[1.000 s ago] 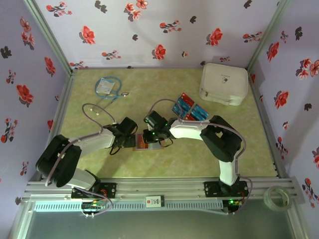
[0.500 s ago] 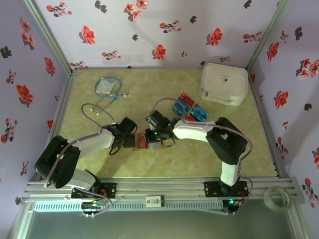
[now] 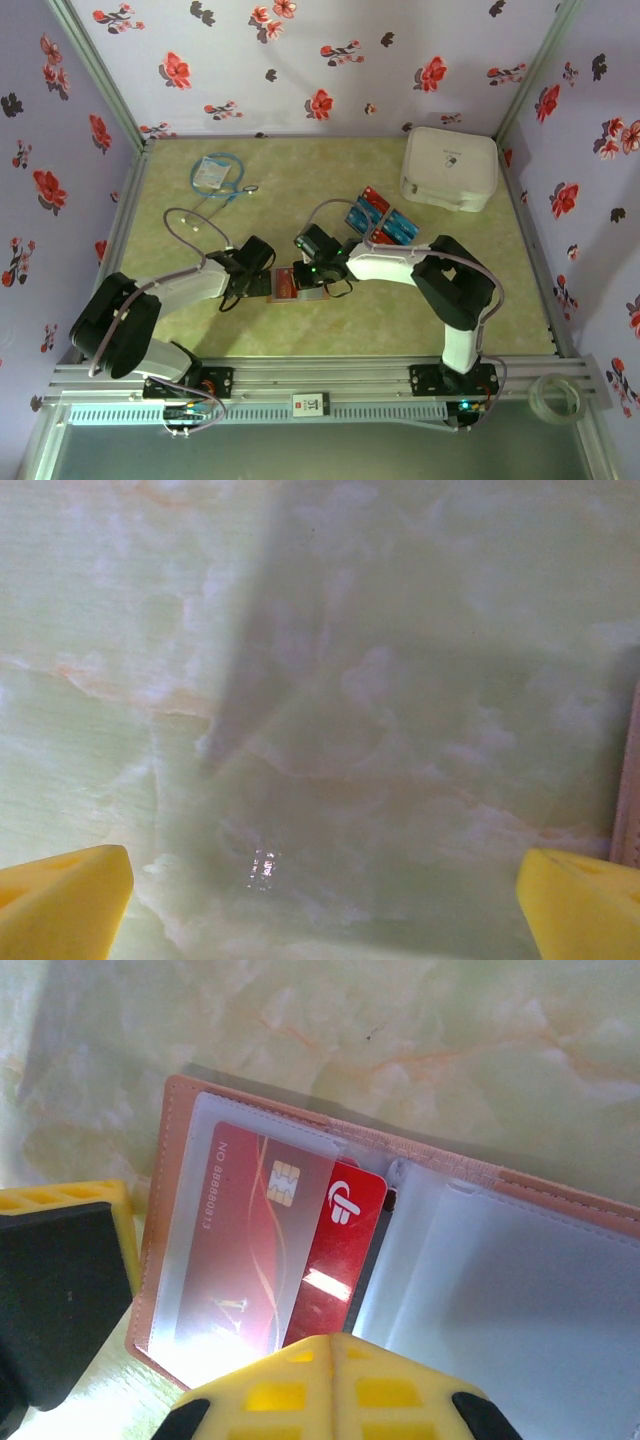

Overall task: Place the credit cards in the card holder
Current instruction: Insert the credit card into the card slot.

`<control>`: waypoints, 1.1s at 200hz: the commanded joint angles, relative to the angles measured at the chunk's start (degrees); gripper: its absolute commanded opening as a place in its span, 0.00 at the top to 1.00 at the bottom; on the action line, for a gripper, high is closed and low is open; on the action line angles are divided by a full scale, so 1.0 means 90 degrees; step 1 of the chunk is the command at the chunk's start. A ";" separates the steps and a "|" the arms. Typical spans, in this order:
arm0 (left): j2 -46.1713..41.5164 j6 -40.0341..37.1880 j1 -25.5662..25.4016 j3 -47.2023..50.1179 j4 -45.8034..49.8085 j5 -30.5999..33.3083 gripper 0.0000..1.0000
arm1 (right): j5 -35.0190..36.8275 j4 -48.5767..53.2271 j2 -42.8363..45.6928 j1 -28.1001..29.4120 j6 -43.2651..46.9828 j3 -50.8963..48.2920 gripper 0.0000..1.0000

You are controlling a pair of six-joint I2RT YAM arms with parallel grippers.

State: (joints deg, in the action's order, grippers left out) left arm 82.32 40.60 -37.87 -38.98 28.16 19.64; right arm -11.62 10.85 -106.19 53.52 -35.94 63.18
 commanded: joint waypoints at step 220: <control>0.0309 0.0128 -0.0053 0.0178 -0.0082 0.0123 0.00 | -0.0389 0.0181 -0.0633 0.0169 0.0132 0.0578 0.98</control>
State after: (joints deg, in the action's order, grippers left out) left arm 82.91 40.62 -37.98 -38.87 27.44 19.75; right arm -13.74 11.46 -110.43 54.02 -35.92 66.61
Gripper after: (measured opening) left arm 0.997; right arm 0.046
